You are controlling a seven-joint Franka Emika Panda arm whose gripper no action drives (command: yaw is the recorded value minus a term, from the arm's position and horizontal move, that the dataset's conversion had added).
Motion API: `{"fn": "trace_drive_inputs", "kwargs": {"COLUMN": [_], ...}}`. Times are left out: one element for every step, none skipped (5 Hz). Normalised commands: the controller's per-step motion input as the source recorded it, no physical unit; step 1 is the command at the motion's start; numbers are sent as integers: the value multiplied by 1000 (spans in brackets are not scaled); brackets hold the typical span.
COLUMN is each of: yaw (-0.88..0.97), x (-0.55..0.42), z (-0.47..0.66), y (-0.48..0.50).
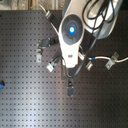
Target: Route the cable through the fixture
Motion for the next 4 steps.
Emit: {"fn": "trace_drive_inputs", "kwargs": {"yaw": [263, 111, -131, -149], "x": [-37, 123, 14, 0], "z": [436, 387, 283, 289], "y": [346, 32, -186, -103]}}
